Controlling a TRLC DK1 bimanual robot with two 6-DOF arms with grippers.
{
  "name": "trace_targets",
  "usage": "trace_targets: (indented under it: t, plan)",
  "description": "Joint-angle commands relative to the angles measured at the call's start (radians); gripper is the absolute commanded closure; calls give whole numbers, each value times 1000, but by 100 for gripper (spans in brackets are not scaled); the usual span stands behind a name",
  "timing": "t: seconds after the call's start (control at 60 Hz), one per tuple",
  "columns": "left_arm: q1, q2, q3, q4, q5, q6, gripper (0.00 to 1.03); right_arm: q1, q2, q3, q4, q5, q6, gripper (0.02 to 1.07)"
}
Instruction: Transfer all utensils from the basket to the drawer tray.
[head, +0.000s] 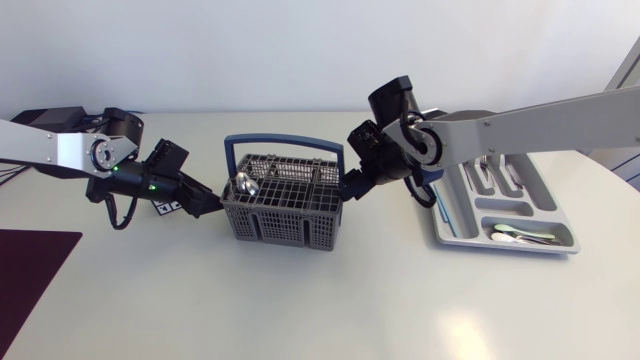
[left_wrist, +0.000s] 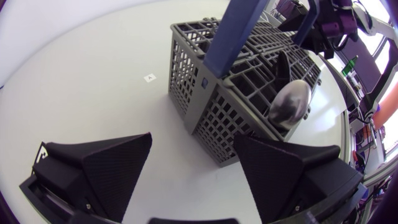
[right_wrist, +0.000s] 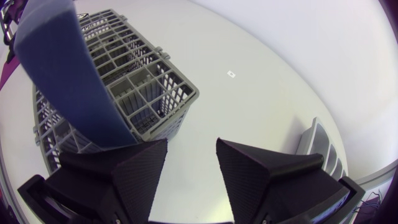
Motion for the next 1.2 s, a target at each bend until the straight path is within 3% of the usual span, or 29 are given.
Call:
trace_targets:
  t: [0.0, 0.15, 0.233, 0.367, 0.517, 0.783, 1.183]
  plan:
    - [-7, -49, -59, -17, 25, 34, 10, -3, 50, 51, 17, -13, 2, 47]
    - [-25, -83, -85, -17, 25, 36, 10, -27, 66, 55, 12, -4, 7, 46]
    - [-31, -89, -87, -17, 25, 34, 10, -29, 34, 29, 9, 38, 8, 37]
    - [-31, -103, -84, -17, 25, 28, 10, -29, -100, -46, -6, 99, 16, 36]
    - [-38, -112, -87, -21, 25, 25, 10, -6, -273, -94, -91, 99, 47, 31]
    - [-30, -169, -102, -25, 12, 22, 10, 135, -393, -37, -233, -57, 165, 31]
    - [-30, -219, -154, -22, -6, 51, 10, 264, -152, 137, -238, -237, 306, 31]
